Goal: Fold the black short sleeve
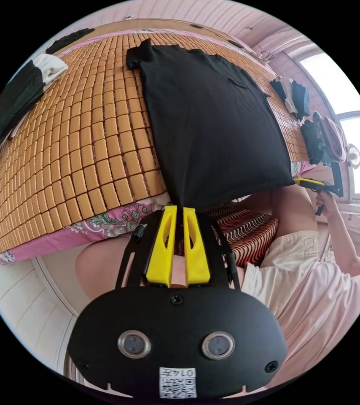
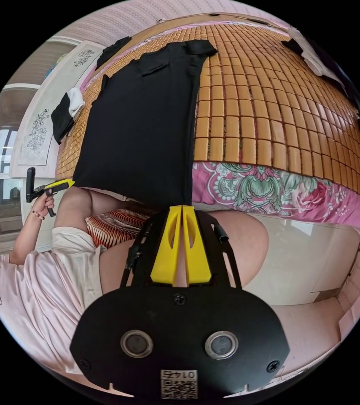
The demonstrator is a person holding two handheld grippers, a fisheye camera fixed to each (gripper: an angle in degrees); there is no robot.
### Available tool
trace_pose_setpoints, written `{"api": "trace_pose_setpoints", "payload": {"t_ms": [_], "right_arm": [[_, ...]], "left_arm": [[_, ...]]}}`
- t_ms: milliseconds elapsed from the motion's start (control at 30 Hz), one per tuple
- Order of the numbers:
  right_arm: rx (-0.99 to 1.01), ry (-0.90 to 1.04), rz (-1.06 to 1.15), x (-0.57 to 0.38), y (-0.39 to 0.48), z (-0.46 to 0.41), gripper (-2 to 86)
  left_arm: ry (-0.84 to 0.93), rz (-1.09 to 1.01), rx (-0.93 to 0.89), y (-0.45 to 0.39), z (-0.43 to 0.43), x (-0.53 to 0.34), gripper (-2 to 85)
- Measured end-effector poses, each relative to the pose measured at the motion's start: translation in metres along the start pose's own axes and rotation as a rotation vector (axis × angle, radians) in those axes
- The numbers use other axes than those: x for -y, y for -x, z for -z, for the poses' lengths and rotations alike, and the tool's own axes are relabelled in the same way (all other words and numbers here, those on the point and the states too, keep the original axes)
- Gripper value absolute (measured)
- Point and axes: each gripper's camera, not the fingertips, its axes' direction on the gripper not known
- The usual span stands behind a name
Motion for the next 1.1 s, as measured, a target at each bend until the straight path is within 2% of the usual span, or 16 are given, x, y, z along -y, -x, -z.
{"api": "trace_pose_setpoints", "payload": {"t_ms": [167, 400, 633, 1100], "right_arm": [[-0.079, 0.028, -0.003, 0.000, 0.018, 0.002, -0.2], [-0.070, -0.008, 0.012, 0.009, 0.054, 0.016, -0.2], [-0.137, -0.076, 0.166, 0.032, 0.127, 0.034, -0.3], [-0.185, -0.081, 0.482, 0.126, 0.280, 0.030, -0.1]], "left_arm": [[-0.070, 0.047, -0.002, 0.020, 0.015, -0.021, 1.3], [-0.215, 0.115, 0.038, 0.053, 0.051, -0.057, 0.0], [-0.388, 0.162, -0.031, 0.088, 0.081, -0.092, -0.5], [-0.462, 0.183, -0.129, 0.138, 0.075, -0.107, -0.5]]}}
